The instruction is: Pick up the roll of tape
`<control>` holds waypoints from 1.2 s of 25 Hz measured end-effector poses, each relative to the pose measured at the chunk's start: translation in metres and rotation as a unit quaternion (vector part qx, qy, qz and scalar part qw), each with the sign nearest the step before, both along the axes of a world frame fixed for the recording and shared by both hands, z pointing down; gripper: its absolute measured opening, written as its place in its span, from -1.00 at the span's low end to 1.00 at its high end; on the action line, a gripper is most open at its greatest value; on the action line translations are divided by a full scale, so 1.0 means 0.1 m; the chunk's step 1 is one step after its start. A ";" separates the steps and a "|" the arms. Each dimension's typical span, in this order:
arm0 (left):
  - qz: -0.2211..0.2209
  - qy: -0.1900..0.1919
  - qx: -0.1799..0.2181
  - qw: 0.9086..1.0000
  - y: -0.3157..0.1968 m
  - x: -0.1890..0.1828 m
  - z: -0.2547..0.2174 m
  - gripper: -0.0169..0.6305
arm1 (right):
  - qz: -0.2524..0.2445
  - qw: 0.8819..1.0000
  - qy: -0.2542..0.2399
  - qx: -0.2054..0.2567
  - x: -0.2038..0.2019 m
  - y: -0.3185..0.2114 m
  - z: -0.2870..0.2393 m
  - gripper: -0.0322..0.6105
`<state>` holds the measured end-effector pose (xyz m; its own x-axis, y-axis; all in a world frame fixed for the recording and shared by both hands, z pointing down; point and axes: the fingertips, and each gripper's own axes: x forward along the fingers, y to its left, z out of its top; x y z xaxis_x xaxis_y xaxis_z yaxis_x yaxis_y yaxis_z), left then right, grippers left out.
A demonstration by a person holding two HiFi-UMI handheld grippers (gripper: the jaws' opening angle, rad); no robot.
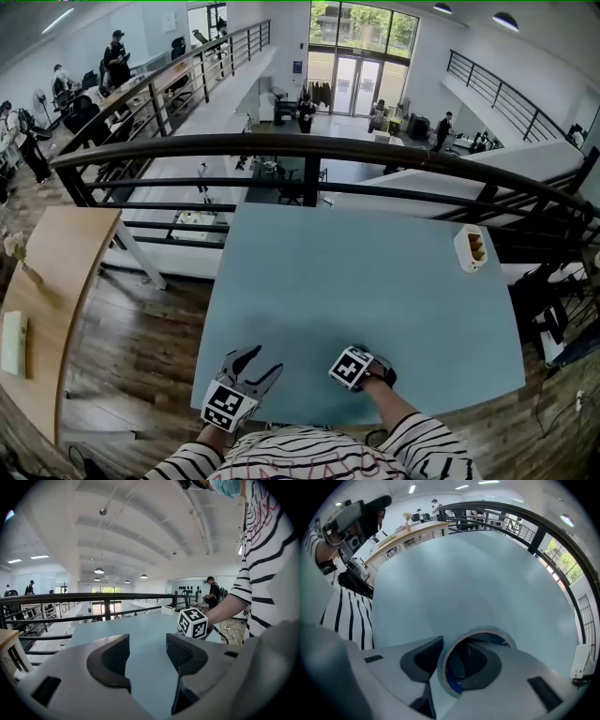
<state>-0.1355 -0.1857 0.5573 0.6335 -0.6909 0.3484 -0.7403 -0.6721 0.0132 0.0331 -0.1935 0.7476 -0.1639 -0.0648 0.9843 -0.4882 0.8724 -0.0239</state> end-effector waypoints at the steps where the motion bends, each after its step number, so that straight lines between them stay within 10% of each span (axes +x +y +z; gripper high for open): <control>1: 0.001 0.000 0.000 1.000 -0.01 0.01 0.01 -0.25 | -0.006 1.000 0.000 0.005 0.00 0.01 0.00 -0.51; 20: 0.031 0.001 0.002 1.000 -0.05 0.14 -0.03 -0.25 | 0.128 0.982 -0.106 0.088 0.14 -0.05 -0.29 -0.68; 30: 0.050 0.004 0.012 0.999 -0.01 0.28 -0.11 -0.25 | 0.236 0.930 -0.228 0.166 0.24 -0.18 -0.99 -0.68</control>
